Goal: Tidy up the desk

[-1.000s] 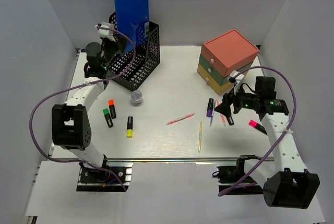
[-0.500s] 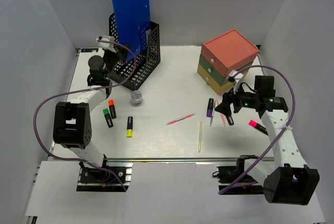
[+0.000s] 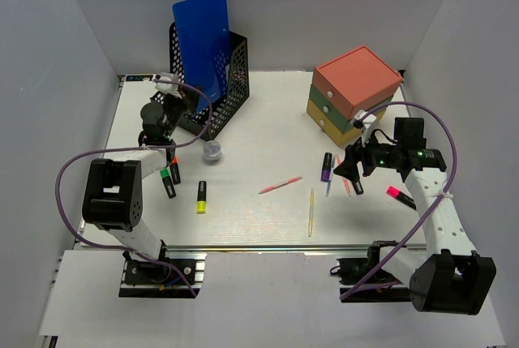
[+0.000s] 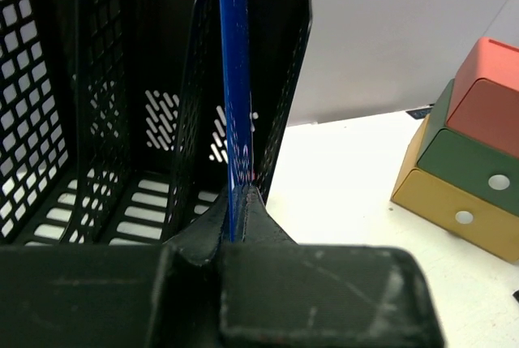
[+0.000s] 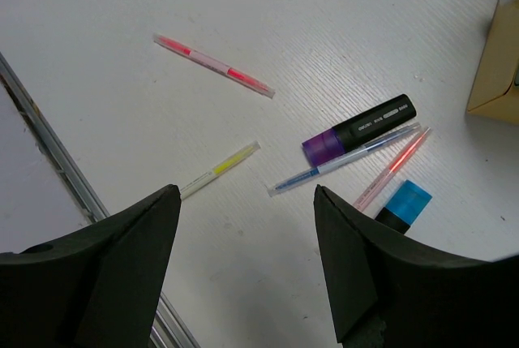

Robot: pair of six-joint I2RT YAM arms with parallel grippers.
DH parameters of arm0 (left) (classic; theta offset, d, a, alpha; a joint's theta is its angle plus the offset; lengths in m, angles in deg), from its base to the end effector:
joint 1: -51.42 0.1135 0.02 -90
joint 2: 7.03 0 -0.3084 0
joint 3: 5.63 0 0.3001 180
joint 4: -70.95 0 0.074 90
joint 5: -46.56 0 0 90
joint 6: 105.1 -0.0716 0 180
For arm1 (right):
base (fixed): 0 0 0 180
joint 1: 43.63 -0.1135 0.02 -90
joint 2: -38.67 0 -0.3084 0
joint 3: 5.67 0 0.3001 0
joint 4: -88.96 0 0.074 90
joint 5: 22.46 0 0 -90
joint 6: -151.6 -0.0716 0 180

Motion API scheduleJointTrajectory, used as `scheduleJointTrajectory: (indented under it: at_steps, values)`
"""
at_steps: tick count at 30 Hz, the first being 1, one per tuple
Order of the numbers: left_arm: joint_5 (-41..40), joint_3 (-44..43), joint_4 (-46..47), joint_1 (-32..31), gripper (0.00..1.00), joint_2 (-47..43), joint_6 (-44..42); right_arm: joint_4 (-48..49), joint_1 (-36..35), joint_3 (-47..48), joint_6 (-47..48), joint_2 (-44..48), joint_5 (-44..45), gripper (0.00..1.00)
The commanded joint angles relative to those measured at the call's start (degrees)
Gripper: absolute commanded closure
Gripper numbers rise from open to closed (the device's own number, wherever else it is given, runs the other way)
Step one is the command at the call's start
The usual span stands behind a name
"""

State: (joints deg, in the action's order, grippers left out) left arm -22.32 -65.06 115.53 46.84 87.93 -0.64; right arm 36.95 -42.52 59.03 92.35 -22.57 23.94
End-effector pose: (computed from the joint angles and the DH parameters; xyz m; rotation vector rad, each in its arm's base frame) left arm 0.4265 -0.0600 0.2685 0.1857 1.4330 -0.5332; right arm 0.2554 0.0444 0.3076 -0.8787 2.0281 0.6136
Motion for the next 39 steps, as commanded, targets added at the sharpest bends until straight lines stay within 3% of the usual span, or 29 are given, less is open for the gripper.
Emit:
scheduleJointTrajectory:
  at_steps: [1, 11, 14, 19, 24, 28, 34, 39]
  values:
    - [-1.17, 1.14, 3.65, 0.18, 1.00, -2.41, -0.57, -0.49, -0.14, 2.73, 1.07, -0.38, -0.18, 0.28]
    - [-1.09, 3.69, -0.22, 0.18, 0.97, -3.02, -3.12, -0.31, -0.14, 2.82, 1.16, -0.55, -0.18, 0.27]
    - [-1.17, 4.66, -0.04, 0.18, 0.66, -3.81, -3.03, -0.23, -0.14, 2.82, 1.34, -0.55, -0.18, 0.27]
    - [-1.79, 5.09, -2.50, 0.18, 0.43, -5.65, -3.73, 0.65, -0.14, 2.29, 0.99, 0.06, -0.35, 0.27]
    - [-3.11, 4.13, -6.71, 0.18, 0.26, -8.47, -4.53, 1.18, -0.05, 1.50, 0.99, 0.76, -0.70, 0.27]
    - [-3.54, -1.74, -18.18, 0.18, 0.19, -9.62, -6.02, 1.79, -0.05, 0.80, 1.07, 1.11, -1.14, 0.27]
    - [-5.03, -18.27, -36.92, 0.18, 0.17, -4.87, -8.48, 4.08, -0.05, -0.08, -0.50, 1.46, -2.55, 0.27]
    - [-6.18, -26.08, -42.75, 0.18, 0.17, -1.98, -8.57, 5.22, -0.05, -0.69, -0.95, 3.14, -3.07, 0.26]
